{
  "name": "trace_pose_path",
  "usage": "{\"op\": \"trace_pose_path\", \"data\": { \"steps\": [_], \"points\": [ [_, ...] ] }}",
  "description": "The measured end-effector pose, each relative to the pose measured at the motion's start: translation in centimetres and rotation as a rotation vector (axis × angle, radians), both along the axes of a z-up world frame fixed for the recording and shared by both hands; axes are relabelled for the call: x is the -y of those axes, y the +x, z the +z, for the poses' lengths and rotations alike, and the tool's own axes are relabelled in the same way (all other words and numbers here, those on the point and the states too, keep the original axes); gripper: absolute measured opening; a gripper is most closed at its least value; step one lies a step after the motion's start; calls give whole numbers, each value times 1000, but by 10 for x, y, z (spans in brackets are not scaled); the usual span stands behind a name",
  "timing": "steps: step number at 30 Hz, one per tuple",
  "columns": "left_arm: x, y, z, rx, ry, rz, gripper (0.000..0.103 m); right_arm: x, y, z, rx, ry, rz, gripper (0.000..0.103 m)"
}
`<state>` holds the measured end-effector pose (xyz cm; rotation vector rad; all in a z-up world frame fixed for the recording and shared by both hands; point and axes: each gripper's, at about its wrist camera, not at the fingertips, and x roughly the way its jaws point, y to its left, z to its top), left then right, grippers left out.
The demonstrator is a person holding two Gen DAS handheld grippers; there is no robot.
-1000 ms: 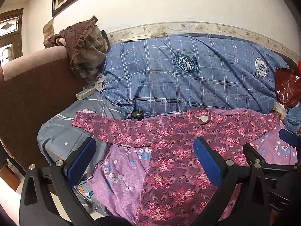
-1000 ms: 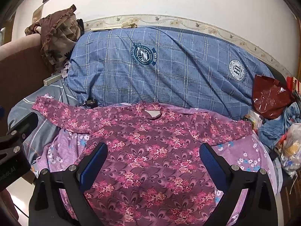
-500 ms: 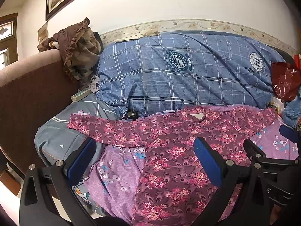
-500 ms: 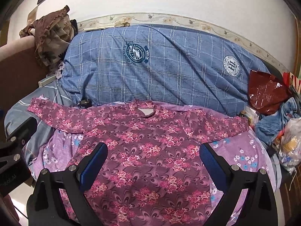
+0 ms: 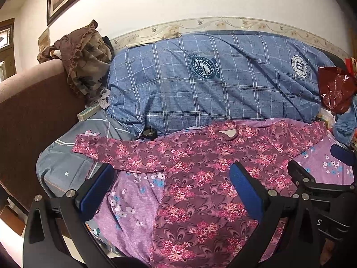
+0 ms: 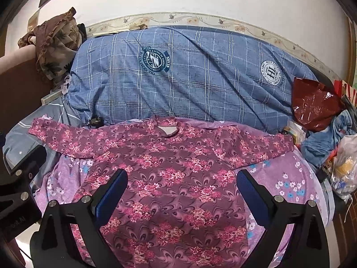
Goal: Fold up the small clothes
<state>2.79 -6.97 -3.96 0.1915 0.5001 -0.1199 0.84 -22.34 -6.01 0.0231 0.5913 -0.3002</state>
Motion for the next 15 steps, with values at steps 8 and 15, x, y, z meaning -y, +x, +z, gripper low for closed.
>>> {"op": "trace_pose_path", "data": {
  "steps": [8,15],
  "points": [
    [9,14,-9,-26,0,-11,103,9,13,-11,-29,-1,-12,98],
    [10,19,-10,-35,-10,-20,103,9,17,-14,-43,-13,-21,98]
  ]
}}
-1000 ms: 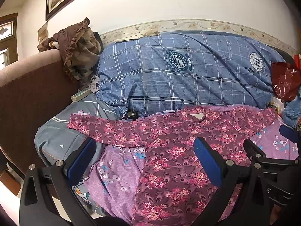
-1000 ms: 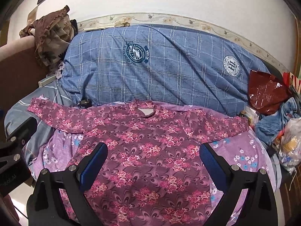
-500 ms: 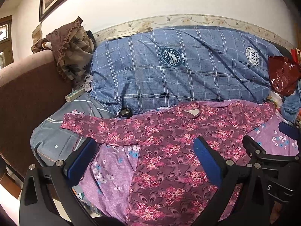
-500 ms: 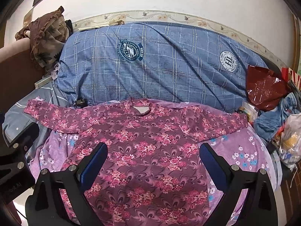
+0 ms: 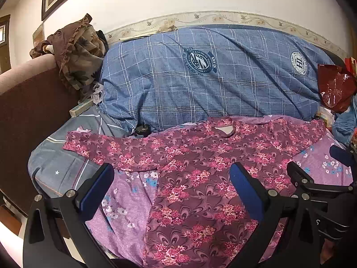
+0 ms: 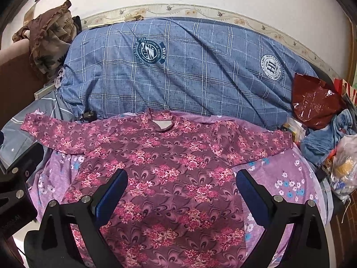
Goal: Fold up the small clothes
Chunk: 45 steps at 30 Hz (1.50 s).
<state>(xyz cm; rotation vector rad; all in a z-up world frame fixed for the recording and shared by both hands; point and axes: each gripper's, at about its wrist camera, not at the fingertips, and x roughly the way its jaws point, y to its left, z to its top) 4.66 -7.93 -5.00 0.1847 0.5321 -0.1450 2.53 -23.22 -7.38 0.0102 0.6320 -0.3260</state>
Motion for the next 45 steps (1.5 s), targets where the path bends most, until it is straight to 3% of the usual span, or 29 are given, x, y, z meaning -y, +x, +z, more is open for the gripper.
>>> {"op": "trace_pose_path", "data": {
  "steps": [19,23,26,29,34,36,39,42,45],
  "points": [
    [11,27,-23,-53,9,-10,103,10,23,-14,-29,6,-9,98],
    [15,55,-43,-140,-35,-45,103,35,38,-26,-40,77,2,98],
    [18,94,-73,-247,-101,-54,103,80,54,-40,-35,166,-22,98],
    [21,140,-109,-337,-157,2,103,150,74,-64,-51,219,-135,97],
    [36,187,-143,-331,-117,95,103,287,89,-104,-41,286,-366,88],
    [35,195,-146,-321,-129,105,103,348,85,-117,-15,370,-428,80],
    [35,203,-154,-260,-131,114,103,434,73,-140,101,600,-500,73],
    [34,216,-161,-246,-102,115,103,482,69,-157,179,758,-533,67],
    [34,224,-165,-247,-96,127,103,513,84,-172,209,832,-534,59]
  ]
}}
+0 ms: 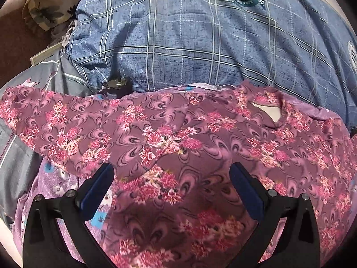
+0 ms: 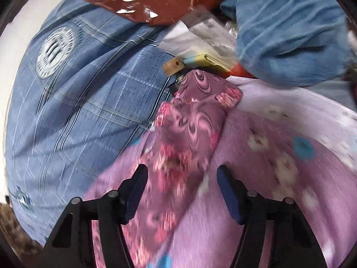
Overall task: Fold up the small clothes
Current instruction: 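Grasp the floral shirt sleeve with the right tool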
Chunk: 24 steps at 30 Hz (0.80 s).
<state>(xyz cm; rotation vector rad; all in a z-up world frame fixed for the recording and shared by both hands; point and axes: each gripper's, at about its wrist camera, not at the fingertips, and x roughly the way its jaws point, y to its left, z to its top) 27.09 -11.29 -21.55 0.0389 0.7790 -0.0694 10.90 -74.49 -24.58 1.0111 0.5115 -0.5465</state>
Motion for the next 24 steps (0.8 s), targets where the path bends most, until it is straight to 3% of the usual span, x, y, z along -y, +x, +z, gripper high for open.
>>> {"op": "trace_pose_path", "data": {
  "steps": [3,5,6,7,11,14,19,22,24],
  "points": [
    [3,2,-4,16,29,-4,103,17,13,-9,9,37,-25,47],
    [4,3,-6,25,49,-3,103,27,20,-13,11,38,-61,30],
    [4,4,-7,27,55,0,103,31,22,-15,3,37,-75,11],
    [4,5,-8,27,56,3,103,36,24,-17,-8,39,-91,4],
    [-2,6,-5,22,39,22,103,32,19,-7,44,19,-90,4],
    [-13,2,4,44,22,41,103,3,8,35,149,-64,-36,4],
    [-40,-1,19,90,19,100,103,-79,11,120,277,-145,149,4],
    [-70,2,24,86,9,152,103,-160,32,161,318,-189,286,4],
    [-95,5,25,74,2,195,103,-214,49,172,325,-198,360,4]
  ]
}}
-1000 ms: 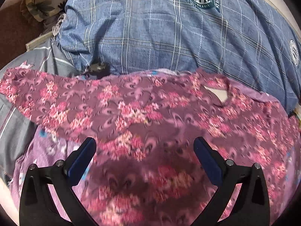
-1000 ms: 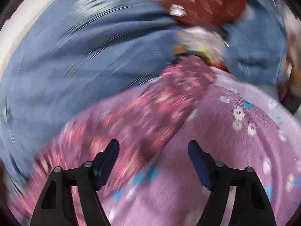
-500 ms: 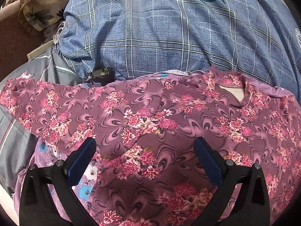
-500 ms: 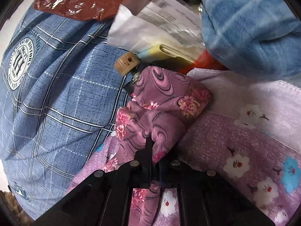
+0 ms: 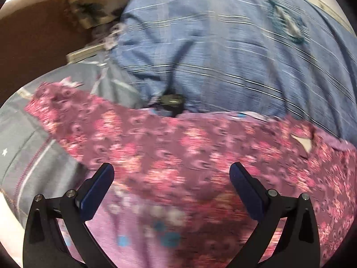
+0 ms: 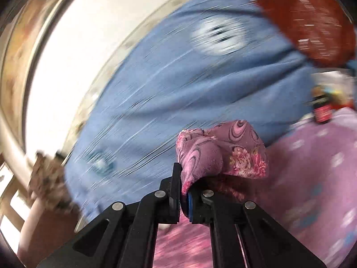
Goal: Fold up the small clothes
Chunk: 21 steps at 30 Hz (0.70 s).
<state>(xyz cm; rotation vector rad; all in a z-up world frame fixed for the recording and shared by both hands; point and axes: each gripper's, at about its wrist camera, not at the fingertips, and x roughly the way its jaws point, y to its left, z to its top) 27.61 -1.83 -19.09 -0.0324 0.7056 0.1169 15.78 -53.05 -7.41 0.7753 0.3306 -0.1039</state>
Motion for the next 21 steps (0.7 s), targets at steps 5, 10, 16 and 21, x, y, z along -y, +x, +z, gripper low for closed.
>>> {"op": "trace_pose_path", "data": {
  "steps": [5,10,16,21],
  "points": [
    [-68,4,5,-13,-15,133,103,-121,52,-2,-50,-53,138,4],
    [-120,4,9,-17,-77,226,103,-249,102,-49,-185,-114,229,10],
    [-148,8,8,-36,-142,261,103,-365,140,-126,-408,-91,407,78],
    [-140,8,10,-40,-164,239,103,-375,118,-124,-317,-81,483,83]
  ]
}}
